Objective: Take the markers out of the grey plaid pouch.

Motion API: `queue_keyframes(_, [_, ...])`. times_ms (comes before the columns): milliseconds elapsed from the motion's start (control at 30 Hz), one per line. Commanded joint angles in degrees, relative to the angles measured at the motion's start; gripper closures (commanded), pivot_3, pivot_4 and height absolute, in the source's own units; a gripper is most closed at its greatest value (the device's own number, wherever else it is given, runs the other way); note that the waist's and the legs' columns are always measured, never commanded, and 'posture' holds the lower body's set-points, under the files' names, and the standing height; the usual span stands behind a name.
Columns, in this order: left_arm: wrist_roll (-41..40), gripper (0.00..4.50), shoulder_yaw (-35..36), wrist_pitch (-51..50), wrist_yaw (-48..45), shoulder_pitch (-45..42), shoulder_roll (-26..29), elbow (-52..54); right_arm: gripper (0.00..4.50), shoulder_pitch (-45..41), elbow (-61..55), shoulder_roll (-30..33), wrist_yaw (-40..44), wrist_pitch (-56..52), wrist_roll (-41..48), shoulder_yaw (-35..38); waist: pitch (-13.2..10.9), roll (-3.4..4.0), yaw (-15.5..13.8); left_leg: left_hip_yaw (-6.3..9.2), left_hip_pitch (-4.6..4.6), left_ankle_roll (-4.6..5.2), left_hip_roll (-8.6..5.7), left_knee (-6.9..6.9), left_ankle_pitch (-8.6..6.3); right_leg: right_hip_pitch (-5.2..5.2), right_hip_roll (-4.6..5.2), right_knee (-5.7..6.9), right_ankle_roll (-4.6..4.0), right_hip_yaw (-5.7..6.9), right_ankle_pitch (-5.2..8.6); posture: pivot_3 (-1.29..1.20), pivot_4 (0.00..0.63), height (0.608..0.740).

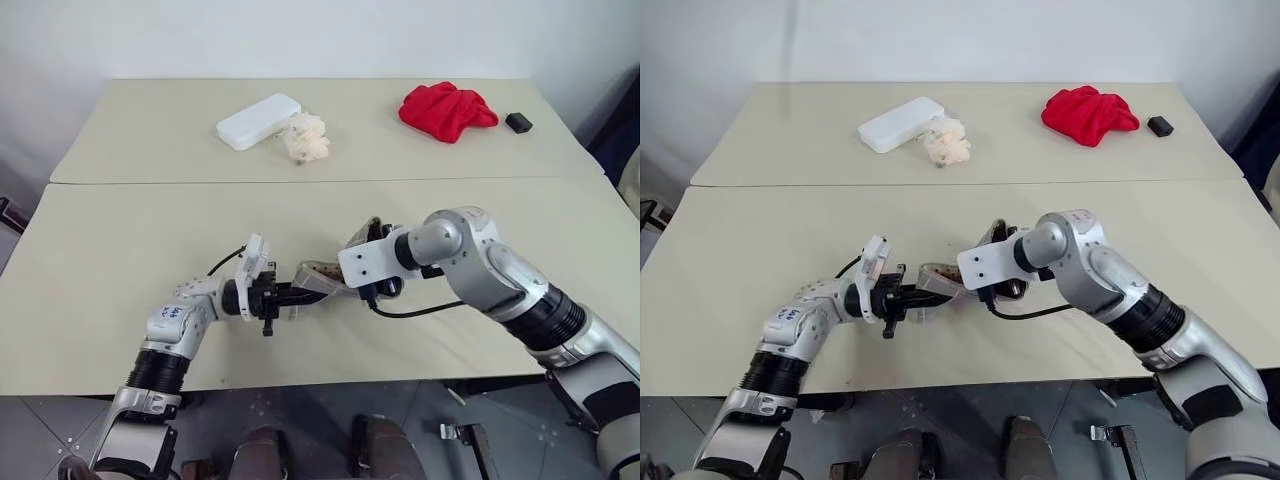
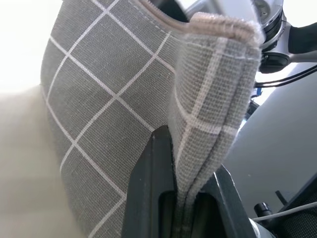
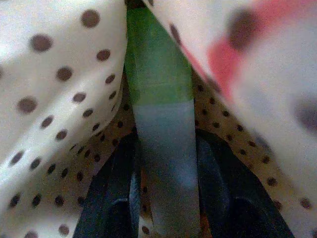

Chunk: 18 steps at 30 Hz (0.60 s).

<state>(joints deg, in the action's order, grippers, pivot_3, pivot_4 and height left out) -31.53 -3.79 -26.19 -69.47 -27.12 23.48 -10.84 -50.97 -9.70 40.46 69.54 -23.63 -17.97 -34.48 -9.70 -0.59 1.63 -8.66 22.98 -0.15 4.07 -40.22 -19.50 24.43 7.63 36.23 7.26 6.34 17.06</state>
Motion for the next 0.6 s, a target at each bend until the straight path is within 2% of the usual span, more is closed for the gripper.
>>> queue_keyframes(33, [0.58, 4.5, 2.34, 1.31, 1.47, 1.15, 1.32, 1.28, 3.25, 0.8, -3.42, 1.05, 1.01, 0.93, 4.16, 6.22, 0.0, 0.0, -0.01, 0.0, 0.0, 0.0, 0.0, 0.0, 0.0, 0.0, 0.0, 0.0, 0.0, 0.0, 0.0, 0.0, 0.15, 0.74])
queue_keyframes(300, [3.01, 4.5, 2.11, 5.63, 2.68, 2.75, 2.44, 1.85, 3.27, 5.54, -3.65, 2.9, 3.74, 7.44, 14.31, 14.82, 0.0, 0.0, -0.11, 0.0, 0.0, 0.0, 0.0, 0.02, 0.0, -0.01, 0.0, -0.05, 0.0, 0.0, 0.0, 0.0, 0.15, 0.74])
queue_keyframes(600, [6.78, 4.5, -1.04, 12.16, -0.01, 4.8, 4.38, 3.15, 3.27, 12.87, -4.28, -1.86, 0.01, 3.16, 27.51, 23.81, 0.0, 0.0, -0.11, -0.01, -0.02, 0.0, 0.0, 0.05, 0.0, 0.0, -0.01, -0.03, -0.01, -0.01, 0.0, 0.0, 0.15, 0.74])
